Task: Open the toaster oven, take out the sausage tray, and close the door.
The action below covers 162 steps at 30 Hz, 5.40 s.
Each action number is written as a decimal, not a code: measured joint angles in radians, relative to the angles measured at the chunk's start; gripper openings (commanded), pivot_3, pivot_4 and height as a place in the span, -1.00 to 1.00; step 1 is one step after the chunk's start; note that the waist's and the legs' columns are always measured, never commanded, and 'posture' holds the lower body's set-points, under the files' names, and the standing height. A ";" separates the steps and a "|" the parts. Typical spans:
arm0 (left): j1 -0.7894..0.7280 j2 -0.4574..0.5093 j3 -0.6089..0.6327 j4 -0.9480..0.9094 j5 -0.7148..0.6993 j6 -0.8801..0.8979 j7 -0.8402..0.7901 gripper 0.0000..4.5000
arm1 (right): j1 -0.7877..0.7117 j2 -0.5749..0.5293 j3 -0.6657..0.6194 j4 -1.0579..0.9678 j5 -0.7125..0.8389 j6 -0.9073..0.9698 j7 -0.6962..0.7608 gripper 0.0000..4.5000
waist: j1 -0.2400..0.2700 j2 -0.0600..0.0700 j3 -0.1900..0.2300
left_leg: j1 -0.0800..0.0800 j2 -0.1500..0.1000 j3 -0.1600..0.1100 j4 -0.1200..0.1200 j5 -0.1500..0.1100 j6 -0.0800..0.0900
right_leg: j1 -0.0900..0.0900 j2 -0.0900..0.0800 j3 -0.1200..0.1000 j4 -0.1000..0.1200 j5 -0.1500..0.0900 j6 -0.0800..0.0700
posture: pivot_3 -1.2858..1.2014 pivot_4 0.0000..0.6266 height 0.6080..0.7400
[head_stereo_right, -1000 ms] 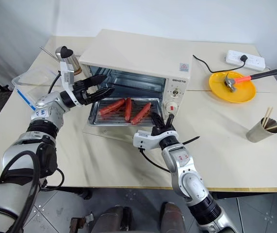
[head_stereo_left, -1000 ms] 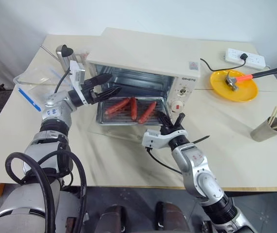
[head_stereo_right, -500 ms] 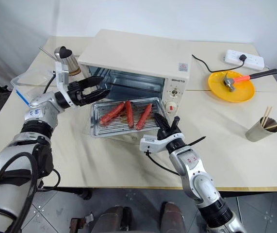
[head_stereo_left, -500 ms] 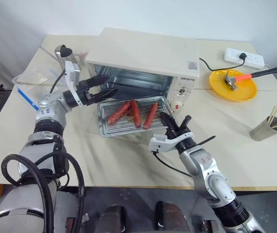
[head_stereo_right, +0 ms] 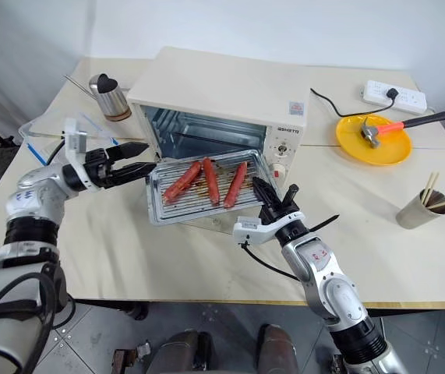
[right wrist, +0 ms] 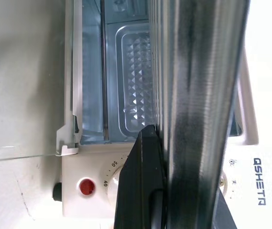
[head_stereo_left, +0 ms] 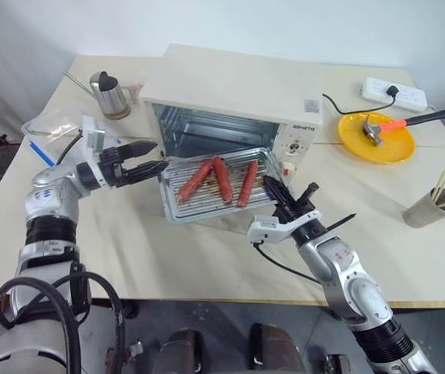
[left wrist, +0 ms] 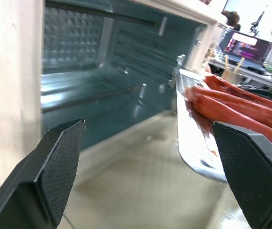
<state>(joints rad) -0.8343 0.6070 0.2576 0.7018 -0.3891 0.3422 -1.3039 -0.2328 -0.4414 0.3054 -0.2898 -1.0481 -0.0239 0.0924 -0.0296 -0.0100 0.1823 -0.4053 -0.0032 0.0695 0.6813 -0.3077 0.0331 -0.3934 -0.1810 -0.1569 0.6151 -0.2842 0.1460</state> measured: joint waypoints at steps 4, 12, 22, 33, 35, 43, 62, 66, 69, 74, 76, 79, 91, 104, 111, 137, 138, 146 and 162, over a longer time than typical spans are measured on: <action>0.133 0.022 0.049 -0.235 -0.114 0.237 0.076 1.00 | 0.002 -0.021 -0.005 0.001 0.025 -0.062 -0.029 -1.00 | -0.003 0.000 0.000 | 0.000 0.003 0.000 0.000 0.000 0.000 | 0.000 0.000 0.001 0.000 0.000 0.000 | 0.03 -0.52 1.00; 0.418 0.029 0.247 -0.691 -0.378 0.699 0.382 1.00 | 0.003 -0.066 -0.004 0.007 0.056 -0.186 -0.063 -1.00 | 0.002 0.000 0.000 | 0.001 0.005 -0.002 0.001 0.000 0.000 | 0.002 0.000 0.003 -0.002 0.000 0.000 | 0.03 -0.52 1.00; 0.613 -0.020 0.509 -0.853 -0.748 1.195 0.699 1.00 | -0.015 -0.071 -0.007 0.035 0.081 -0.228 -0.063 -1.00 | 0.001 0.000 0.000 | 0.002 0.005 -0.002 0.000 0.000 -0.001 | 0.003 0.001 0.006 -0.003 -0.001 -0.001 | 0.03 -0.52 1.00; 0.735 -0.070 0.452 -0.804 -1.423 1.022 1.212 1.00 | -0.020 -0.079 -0.008 0.063 0.093 -0.286 -0.065 -1.00 | 0.002 0.000 0.000 | 0.006 0.005 -0.004 0.000 -0.001 -0.003 | 0.004 0.008 0.031 -0.003 -0.001 -0.001 | 0.03 -0.52 1.00; 0.759 -0.069 0.389 -0.812 -1.517 0.931 1.281 1.00 | -0.020 -0.084 -0.008 0.071 0.094 -0.298 -0.067 -1.00 | 0.002 0.000 0.000 | 0.007 0.005 -0.004 0.000 -0.001 -0.003 | 0.005 0.011 0.037 -0.004 -0.001 -0.001 | 0.03 -0.52 1.00; 0.745 -0.118 0.271 -0.813 -1.553 0.800 1.333 1.00 | -0.027 -0.084 -0.008 0.083 0.095 -0.305 -0.067 -1.00 | 0.002 0.000 0.000 | 0.009 0.006 0.000 0.000 -0.001 -0.004 | 0.006 0.015 0.044 -0.005 -0.001 -0.001 | 0.03 -0.52 1.00; 0.766 -0.114 0.157 -0.798 -1.559 0.805 1.290 -0.21 | -0.027 -0.083 -0.008 0.083 0.105 -0.301 -0.059 -1.00 | 0.002 0.000 0.000 | 0.010 0.008 0.004 -0.001 -0.001 -0.004 | 0.005 0.016 0.047 -0.008 -0.001 -0.001 | 0.03 -0.52 1.00; 0.767 -0.114 0.156 -0.798 -1.573 0.807 1.277 -0.72 | -0.027 -0.083 -0.008 0.083 0.105 -0.301 -0.054 -1.00 | 0.002 0.000 0.000 | 0.010 0.008 0.004 -0.001 -0.001 -0.004 | 0.005 0.017 0.047 -0.009 -0.001 -0.001 | 0.03 -0.52 1.00; 0.781 -0.122 0.151 -0.798 -1.571 0.806 1.293 -0.99 | -0.027 -0.086 -0.015 0.083 0.104 -0.304 -0.054 -1.00 | 0.002 0.000 0.000 | 0.010 0.009 0.005 -0.002 -0.001 -0.004 | 0.005 0.017 0.047 -0.009 -0.001 -0.001 | 0.03 -0.52 1.00; 0.795 -0.140 0.151 -0.804 -1.572 0.801 1.303 -0.99 | -0.022 -0.087 -0.019 0.083 0.104 -0.312 -0.047 -0.88 | 0.002 0.000 0.000 | 0.010 0.009 0.006 -0.002 -0.001 -0.004 | 0.005 0.017 0.048 -0.009 -0.001 -0.001 | 0.03 -0.52 1.00; 0.809 -0.159 0.152 -0.807 -1.567 0.790 1.322 -1.00 | -0.019 -0.078 -0.027 0.079 0.130 -0.318 -0.047 -0.65 | 0.002 0.000 0.000 | 0.010 0.009 0.007 -0.002 -0.001 -0.004 | 0.004 0.017 0.048 -0.010 -0.001 -0.001 | 0.03 -0.52 1.00; 0.815 -0.173 0.153 -0.809 -1.566 0.777 1.337 -1.00 | -0.020 -0.076 -0.033 0.061 0.150 -0.325 -0.047 -0.21 | 0.003 0.000 0.000 | 0.010 0.011 0.008 -0.002 -0.001 -0.004 | 0.004 0.018 0.048 -0.011 -0.001 -0.001 | 0.03 -0.52 1.00; 0.833 -0.306 0.136 -0.955 -1.566 0.669 1.474 -1.00 | -0.014 -0.077 -0.034 0.060 0.180 -0.332 -0.029 0.99 | 0.004 0.000 0.000 | 0.010 0.011 0.010 -0.003 -0.001 -0.004 | 0.004 0.018 0.050 -0.013 -0.001 -0.001 | 0.03 -0.52 1.00; 0.925 -0.292 0.157 -0.982 -1.566 0.663 1.510 -1.00 | 0.008 -0.118 -0.119 0.055 0.332 -0.320 0.082 0.99 | 0.004 0.000 0.000 | 0.010 0.014 0.015 -0.004 -0.001 -0.004 | 0.004 0.020 0.050 -0.019 -0.002 -0.002 | 0.03 -0.52 1.00; 0.931 -0.317 0.172 -0.983 -1.566 0.648 1.516 -1.00 | 0.073 -0.208 -0.165 0.000 0.539 -0.352 0.221 0.99 | 0.010 0.000 0.000 | 0.009 0.014 0.016 -0.006 -0.002 -0.004 | 0.004 0.020 0.051 -0.023 -0.002 -0.002 | 0.03 -0.52 1.00; 1.575 -0.608 0.278 -1.406 -1.569 0.105 1.413 -1.00 | -0.047 -0.249 -0.156 0.350 0.979 -0.258 0.665 0.59 | 0.002 0.000 0.000 | 0.018 0.017 0.026 0.002 -0.024 0.009 | 0.017 0.019 0.050 -0.041 -0.010 -0.017 | 0.03 -0.52 1.00; 1.595 -0.631 0.279 -1.407 -1.570 0.096 1.398 -1.00 | -0.057 -0.222 -0.153 0.359 1.019 -0.231 0.695 0.43 | 0.002 0.000 0.000 | 0.018 0.017 0.027 0.003 -0.025 0.009 | 0.018 0.019 0.051 -0.041 -0.010 -0.019 | 0.03 -0.52 1.00; 1.634 -0.703 0.280 -1.418 -1.570 0.022 1.364 -1.00 | -0.121 -0.160 -0.147 0.410 1.235 0.030 0.894 -0.84 | 0.015 0.000 0.000 | 0.018 0.017 0.026 0.003 -0.026 0.009 | 0.018 0.016 0.050 -0.040 -0.014 -0.027 | 0.03 -0.52 1.00; 1.632 -0.719 0.284 -1.446 -1.571 -0.133 1.377 -1.00 | -0.202 -0.080 -0.167 0.449 1.326 0.074 1.001 -0.99 | 0.024 0.000 0.000 | 0.018 0.017 0.026 0.003 -0.027 0.009 | 0.017 0.017 0.050 -0.040 -0.013 -0.024 | 0.03 -0.52 1.00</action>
<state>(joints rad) 0.7980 -0.1124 0.5413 -0.7438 -1.9605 0.2097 0.0728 -0.4343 -0.5215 0.1388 0.1593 0.2778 0.0498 1.0933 -0.0060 -0.0095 0.1823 -0.3870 0.0142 0.0957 0.6845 -0.3348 0.0416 -0.3762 -0.1635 -0.1067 0.5754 -0.2973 0.1216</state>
